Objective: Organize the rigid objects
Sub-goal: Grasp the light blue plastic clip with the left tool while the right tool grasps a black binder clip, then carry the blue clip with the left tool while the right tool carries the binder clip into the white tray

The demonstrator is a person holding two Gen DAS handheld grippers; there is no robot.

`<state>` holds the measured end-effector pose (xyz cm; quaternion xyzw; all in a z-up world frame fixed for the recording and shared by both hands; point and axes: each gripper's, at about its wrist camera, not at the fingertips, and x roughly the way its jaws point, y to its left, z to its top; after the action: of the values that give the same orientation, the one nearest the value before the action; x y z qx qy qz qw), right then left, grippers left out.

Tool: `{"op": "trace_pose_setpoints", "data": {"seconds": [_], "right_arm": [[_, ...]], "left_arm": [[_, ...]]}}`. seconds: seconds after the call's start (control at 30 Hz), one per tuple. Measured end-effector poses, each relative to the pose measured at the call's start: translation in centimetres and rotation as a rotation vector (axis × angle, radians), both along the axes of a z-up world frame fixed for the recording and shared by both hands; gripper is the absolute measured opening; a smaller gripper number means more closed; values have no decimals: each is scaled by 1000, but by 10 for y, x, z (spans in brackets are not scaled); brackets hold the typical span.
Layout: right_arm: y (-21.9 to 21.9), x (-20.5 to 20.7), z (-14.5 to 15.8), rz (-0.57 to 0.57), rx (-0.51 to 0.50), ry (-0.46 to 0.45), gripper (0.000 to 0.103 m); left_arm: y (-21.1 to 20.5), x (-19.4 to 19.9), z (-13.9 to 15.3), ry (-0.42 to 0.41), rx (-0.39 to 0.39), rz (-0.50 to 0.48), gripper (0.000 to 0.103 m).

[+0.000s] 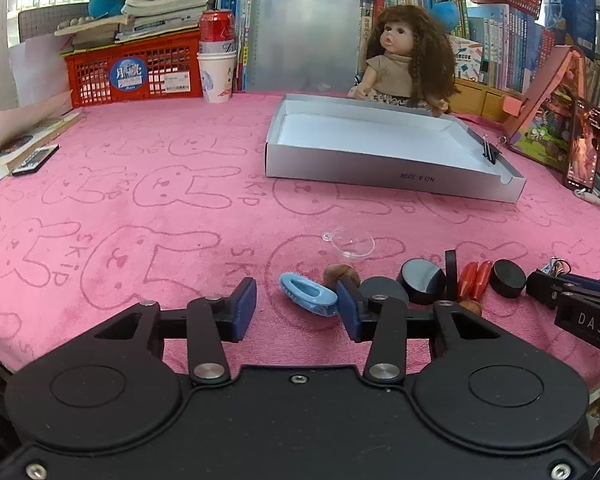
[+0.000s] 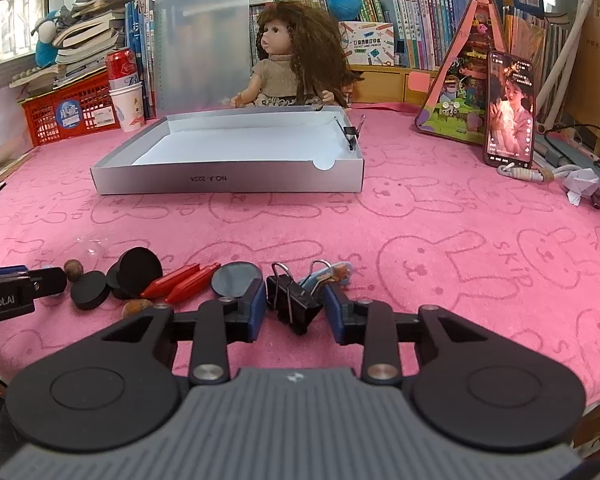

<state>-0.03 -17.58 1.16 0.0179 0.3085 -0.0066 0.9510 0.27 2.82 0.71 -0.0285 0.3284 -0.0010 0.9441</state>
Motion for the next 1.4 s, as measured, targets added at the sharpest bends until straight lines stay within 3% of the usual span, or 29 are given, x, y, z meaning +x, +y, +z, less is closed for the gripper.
{"op": "trace_pose_setpoints", "data": {"seconds": [0.27,0.37,0.47,0.57,0.67,0.9,1.23,1.4], "right_arm": [[0,1,-3,6,-14,-9,53],[1,0,-3,3,-6,-11,39],[2,-4,-3,3,0,-14,37],[1,-7,-1,5,13,-19,36],[0,-10,1,3,22,-25,36],[-1,-13,5,1,24,-35,36],[-1,-14,5,-8,21,-37,37],[-1,-16,6,3,24,-49,37]], "left_arm": [[-5,3,-5,-7,24,-2,45],[-6,4,-5,-4,28,-2,45],[-5,5,-4,-4,22,2,43],[-4,4,-4,-15,24,9,25],[0,2,-4,-17,-12,10,19],[0,-1,0,-37,-2,5,18],[0,7,-4,-20,-6,53,25],[0,8,-3,-28,-7,47,16]]}}
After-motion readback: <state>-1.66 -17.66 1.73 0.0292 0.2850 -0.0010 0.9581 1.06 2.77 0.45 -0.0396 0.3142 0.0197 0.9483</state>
